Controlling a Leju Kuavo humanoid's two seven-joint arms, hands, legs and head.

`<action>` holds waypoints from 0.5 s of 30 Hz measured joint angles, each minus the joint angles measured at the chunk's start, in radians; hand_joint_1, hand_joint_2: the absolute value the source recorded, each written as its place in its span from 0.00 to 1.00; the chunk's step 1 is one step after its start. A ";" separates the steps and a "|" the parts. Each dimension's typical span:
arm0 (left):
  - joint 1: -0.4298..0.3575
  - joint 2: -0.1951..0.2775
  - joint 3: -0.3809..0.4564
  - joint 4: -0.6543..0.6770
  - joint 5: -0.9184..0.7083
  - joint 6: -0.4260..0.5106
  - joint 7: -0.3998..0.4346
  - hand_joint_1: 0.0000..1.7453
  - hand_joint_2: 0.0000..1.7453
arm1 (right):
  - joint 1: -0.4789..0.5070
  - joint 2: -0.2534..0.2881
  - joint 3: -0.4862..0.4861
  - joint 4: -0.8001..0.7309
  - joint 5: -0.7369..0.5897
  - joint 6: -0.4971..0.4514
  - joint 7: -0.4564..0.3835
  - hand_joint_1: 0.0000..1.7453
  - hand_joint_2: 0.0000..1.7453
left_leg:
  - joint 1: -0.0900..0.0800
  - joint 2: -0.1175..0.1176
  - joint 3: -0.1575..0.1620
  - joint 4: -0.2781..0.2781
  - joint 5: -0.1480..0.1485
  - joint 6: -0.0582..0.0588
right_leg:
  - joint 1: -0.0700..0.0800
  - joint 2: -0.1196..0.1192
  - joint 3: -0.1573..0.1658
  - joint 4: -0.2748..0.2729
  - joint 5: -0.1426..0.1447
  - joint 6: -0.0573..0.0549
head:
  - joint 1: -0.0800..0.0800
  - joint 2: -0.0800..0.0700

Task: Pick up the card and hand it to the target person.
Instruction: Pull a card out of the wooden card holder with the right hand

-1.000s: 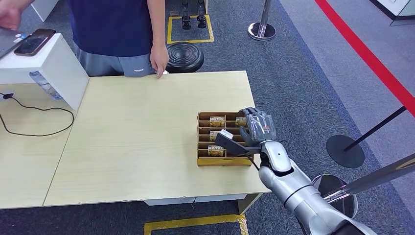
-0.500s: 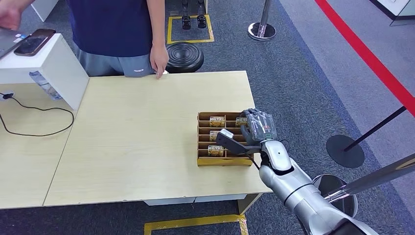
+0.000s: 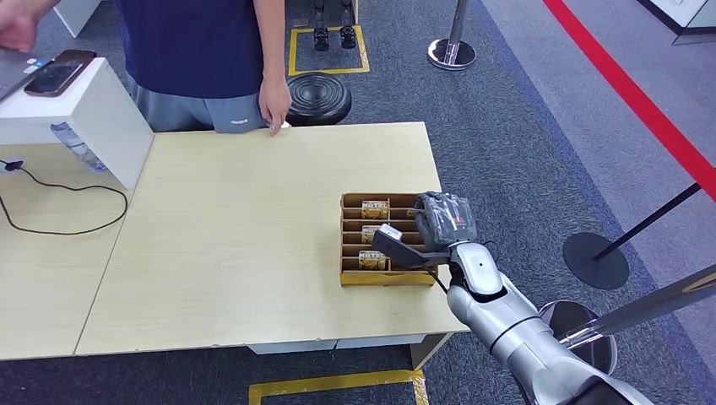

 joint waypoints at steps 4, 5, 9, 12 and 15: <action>0.000 0.000 0.002 0.000 0.000 -0.001 -0.015 0.00 1.00 | -0.002 0.000 0.000 0.000 -0.004 -0.008 -0.008 1.00 1.00 | 0.000 0.000 0.000 0.000 0.000 0.000 | 0.000 0.000 0.000 0.000 0.000 0.000 | 0.000 0.000; 0.000 0.000 0.002 0.000 0.000 -0.002 -0.014 0.00 1.00 | -0.002 0.000 -0.001 0.000 -0.005 -0.010 -0.010 1.00 1.00 | 0.000 0.000 0.000 0.000 0.000 0.000 | 0.000 0.000 0.000 0.000 0.000 0.000 | 0.000 0.000; -0.001 0.000 0.005 0.000 0.012 -0.011 -0.004 0.00 1.00 | -0.003 0.000 -0.001 0.000 -0.008 -0.015 -0.016 1.00 1.00 | 0.000 0.000 0.000 0.000 0.000 0.000 | 0.000 0.000 0.000 0.000 0.000 0.000 | 0.000 0.000; -0.003 0.000 0.007 0.000 0.018 -0.010 -0.004 0.00 1.00 | -0.004 0.001 -0.001 0.000 -0.018 -0.019 -0.019 1.00 1.00 | 0.000 0.000 0.000 0.000 0.000 0.000 | 0.000 0.000 0.000 0.000 0.000 0.000 | 0.000 0.000; -0.007 0.000 0.011 0.000 0.015 0.001 -0.003 0.00 1.00 | -0.004 0.001 -0.005 -0.004 -0.048 -0.029 -0.025 1.00 1.00 | 0.000 0.000 0.000 0.000 0.000 0.000 | 0.000 0.000 0.000 0.000 0.000 0.000 | 0.000 0.000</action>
